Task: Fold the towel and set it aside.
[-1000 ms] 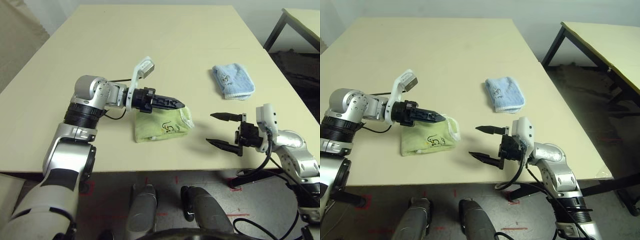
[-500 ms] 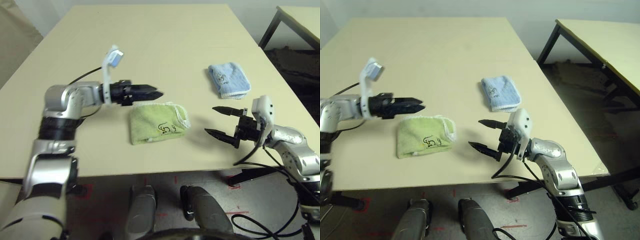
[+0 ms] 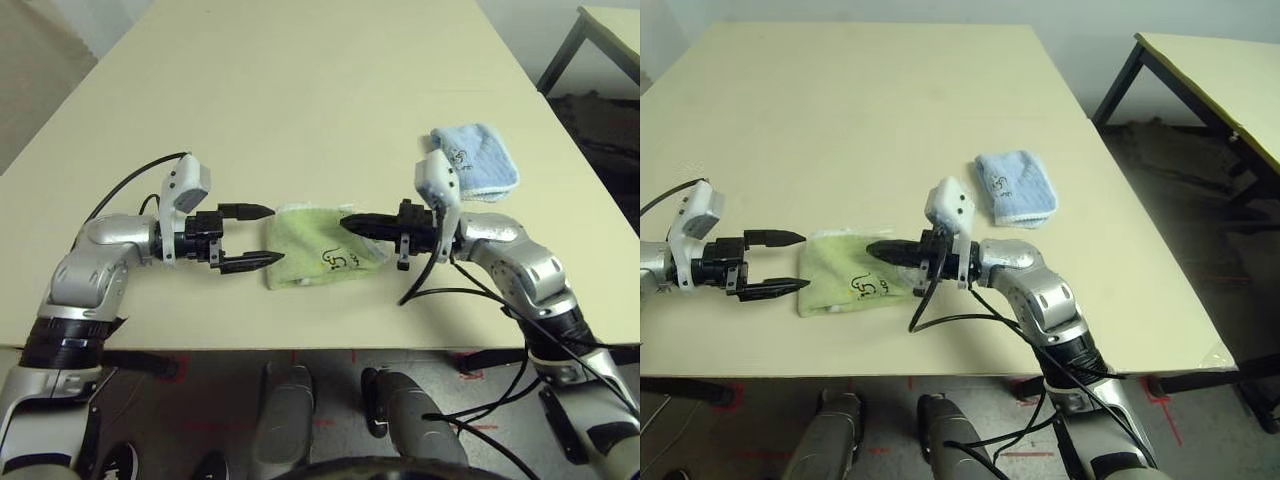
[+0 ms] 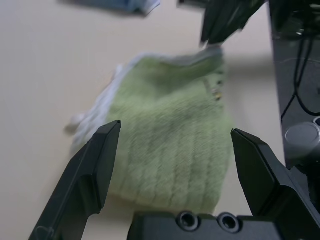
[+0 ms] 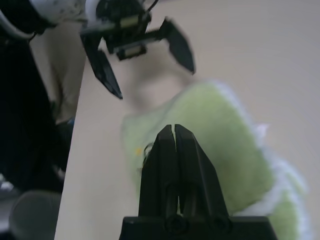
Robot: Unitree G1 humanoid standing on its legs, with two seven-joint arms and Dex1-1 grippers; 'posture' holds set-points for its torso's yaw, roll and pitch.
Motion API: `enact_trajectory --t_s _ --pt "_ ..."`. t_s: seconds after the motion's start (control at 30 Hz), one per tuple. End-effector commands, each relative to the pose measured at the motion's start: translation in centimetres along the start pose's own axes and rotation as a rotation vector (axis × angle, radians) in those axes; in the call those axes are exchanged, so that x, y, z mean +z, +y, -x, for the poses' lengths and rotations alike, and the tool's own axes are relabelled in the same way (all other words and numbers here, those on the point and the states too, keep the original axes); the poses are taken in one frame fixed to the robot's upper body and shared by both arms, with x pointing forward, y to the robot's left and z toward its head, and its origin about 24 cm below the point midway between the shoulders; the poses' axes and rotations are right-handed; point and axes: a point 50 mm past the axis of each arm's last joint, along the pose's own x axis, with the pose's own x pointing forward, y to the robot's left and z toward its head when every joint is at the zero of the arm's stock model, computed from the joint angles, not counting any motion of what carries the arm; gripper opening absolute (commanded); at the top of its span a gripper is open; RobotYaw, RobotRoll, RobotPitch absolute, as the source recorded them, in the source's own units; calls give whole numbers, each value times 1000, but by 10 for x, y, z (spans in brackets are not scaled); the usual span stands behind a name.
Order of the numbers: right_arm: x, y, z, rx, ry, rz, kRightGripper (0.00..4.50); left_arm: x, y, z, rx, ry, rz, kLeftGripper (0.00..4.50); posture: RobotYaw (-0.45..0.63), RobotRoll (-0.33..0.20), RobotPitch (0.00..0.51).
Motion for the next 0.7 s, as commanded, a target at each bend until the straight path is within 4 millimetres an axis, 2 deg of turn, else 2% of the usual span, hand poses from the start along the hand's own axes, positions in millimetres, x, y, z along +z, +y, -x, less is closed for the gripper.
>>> enact_trajectory --t_s 0.03,0.27,0.4,0.47,0.5,0.6,0.7 --pt "-8 -1 -5 40 36 27 53 -9 -4 -12 -40 -8 -22 4500 55 0 176" --pt "-14 0 -16 69 30 31 53 -23 -3 -35 -61 -44 -34 4500 49 0 173" --pt "-13 0 -20 74 23 34 53 -23 -4 -45 -58 -77 -53 4500 49 0 173" --pt "-12 -1 -19 69 19 33 53 -22 -2 -44 -33 -82 -54 4500 35 0 171" --pt "-11 -1 -19 67 18 33 0 -22 0 -43 -15 -82 -53 4307 35 0 171" --pt "-12 -1 -17 63 20 30 0 -23 3 -36 -6 -80 -48 4307 35 0 171" --pt "-13 -1 -17 67 25 28 0 -23 4 -31 -22 -85 -16 3747 35 0 168"
